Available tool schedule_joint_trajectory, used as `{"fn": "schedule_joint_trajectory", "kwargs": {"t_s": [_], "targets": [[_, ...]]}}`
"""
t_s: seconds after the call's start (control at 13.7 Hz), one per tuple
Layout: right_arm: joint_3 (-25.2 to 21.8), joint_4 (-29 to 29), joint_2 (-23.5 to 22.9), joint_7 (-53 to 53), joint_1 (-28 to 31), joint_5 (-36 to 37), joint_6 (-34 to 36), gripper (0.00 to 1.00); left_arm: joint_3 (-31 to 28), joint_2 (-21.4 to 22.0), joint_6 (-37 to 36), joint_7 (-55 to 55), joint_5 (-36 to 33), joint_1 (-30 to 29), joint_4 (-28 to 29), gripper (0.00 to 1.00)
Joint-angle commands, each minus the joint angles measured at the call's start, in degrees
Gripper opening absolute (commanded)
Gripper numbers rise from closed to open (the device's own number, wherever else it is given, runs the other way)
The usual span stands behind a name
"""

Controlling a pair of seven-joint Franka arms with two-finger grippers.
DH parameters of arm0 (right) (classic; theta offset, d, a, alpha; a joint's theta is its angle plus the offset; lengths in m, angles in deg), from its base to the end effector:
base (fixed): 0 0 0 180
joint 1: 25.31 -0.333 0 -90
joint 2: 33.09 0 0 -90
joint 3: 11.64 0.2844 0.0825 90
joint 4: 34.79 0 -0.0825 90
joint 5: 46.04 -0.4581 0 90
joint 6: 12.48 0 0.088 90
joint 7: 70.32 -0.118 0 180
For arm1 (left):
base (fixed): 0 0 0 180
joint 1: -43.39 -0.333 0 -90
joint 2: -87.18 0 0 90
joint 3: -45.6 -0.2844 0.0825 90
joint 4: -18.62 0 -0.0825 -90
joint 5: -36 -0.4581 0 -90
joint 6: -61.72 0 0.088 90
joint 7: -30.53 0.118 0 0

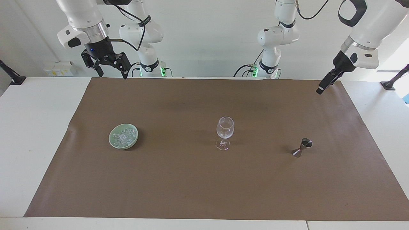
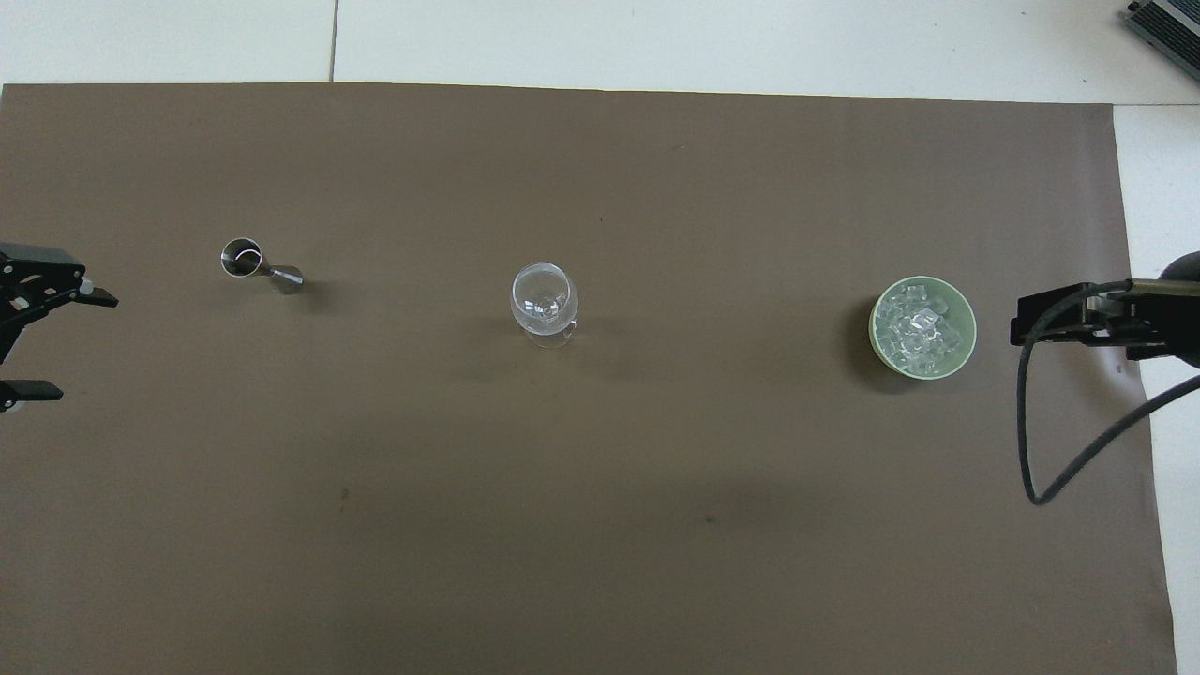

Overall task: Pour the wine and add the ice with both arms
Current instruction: 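Open the left gripper and move it toward the silver jigger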

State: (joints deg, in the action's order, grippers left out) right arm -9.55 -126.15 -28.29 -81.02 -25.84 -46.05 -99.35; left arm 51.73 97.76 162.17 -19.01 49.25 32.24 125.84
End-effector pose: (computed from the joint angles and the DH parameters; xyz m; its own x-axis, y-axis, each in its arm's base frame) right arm 0.5987 0.0282 0.6156 0.9900 -0.1407 0.0058 -0.1407 -0.9901 0.0018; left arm 0.5897 0.0256 0.5463 0.5555 0.8230 -0.1188 0.8270 -0.5320 0.1820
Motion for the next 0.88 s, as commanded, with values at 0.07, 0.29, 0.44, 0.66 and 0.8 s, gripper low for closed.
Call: {"fn": "schedule_joint_trajectory", "kwargs": {"t_s": [0.07,0.29,0.44,0.66,0.8], "targets": [[-0.42,-1.37,1.26,-0.11,-0.35,0.18,-0.76,1.00,0.46,3.83,4.23,-7.50,5.02,-1.95,5.98,1.00],[-0.42,-1.37,1.26,-0.11,-0.44,0.18,-0.67,1.00,0.46,4.09,4.23,-10.04,7.92,-2.74,6.16,1.00],[-0.42,-1.37,1.26,-0.11,-0.35,0.18,-0.76,1.00,0.46,4.09,4.49,-11.80,8.37,-2.83,6.16,1.00],[-0.42,-1.37,1.26,-0.11,-0.35,0.18,-0.76,1.00,0.46,4.62,7.65,-14.00,9.60,-2.92,8.09,1.00],[-0.42,-1.45,1.26,-0.11,-0.35,0.18,-0.67,1.00,0.46,4.53,8.01,-16.54,9.78,-3.00,8.35,1.00]]}}
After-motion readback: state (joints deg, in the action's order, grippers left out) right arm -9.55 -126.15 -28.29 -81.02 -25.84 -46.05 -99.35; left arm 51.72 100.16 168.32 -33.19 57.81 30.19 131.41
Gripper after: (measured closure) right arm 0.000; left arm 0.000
